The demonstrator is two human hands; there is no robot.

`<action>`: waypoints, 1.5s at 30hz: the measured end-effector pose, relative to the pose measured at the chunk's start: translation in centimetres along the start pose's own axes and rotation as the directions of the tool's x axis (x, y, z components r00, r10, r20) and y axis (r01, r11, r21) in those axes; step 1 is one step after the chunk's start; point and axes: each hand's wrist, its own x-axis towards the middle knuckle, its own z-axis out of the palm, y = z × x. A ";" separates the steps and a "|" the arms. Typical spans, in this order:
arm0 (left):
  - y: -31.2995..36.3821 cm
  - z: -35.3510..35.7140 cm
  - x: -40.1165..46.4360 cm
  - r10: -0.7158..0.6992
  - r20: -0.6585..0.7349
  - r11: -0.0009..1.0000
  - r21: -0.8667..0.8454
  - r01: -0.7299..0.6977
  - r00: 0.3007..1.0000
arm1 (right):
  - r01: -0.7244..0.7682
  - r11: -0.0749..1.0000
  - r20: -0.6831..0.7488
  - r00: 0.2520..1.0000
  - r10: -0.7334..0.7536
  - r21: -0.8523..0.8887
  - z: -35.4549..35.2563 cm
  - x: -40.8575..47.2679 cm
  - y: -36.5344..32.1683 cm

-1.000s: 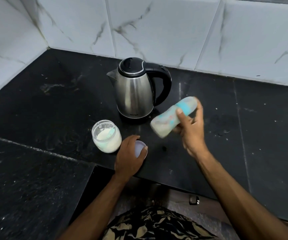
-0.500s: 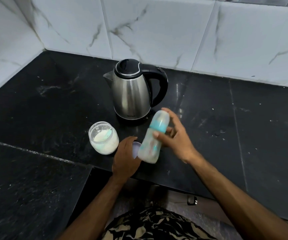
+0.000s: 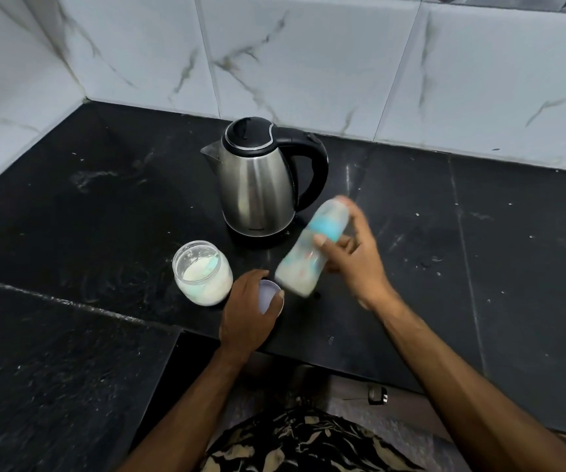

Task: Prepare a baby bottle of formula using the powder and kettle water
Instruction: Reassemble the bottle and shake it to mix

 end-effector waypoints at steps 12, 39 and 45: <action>0.0 0.0 -0.1 -0.025 0.006 1.000 0.015 0.025 1.000 | 0.027 0.999 -0.060 0.998 -0.025 0.038 0.1 0.7 -0.3; 0.7 -0.1 -0.3 -0.019 -0.006 1.000 -0.006 0.019 1.000 | 0.053 0.994 -0.181 0.983 -0.035 0.097 -0.3 0.9 -0.5; -0.2 0.0 0.2 -0.020 0.045 1.000 0.005 0.020 0.999 | 0.015 0.994 0.176 0.984 0.004 -0.107 0.3 -0.9 0.1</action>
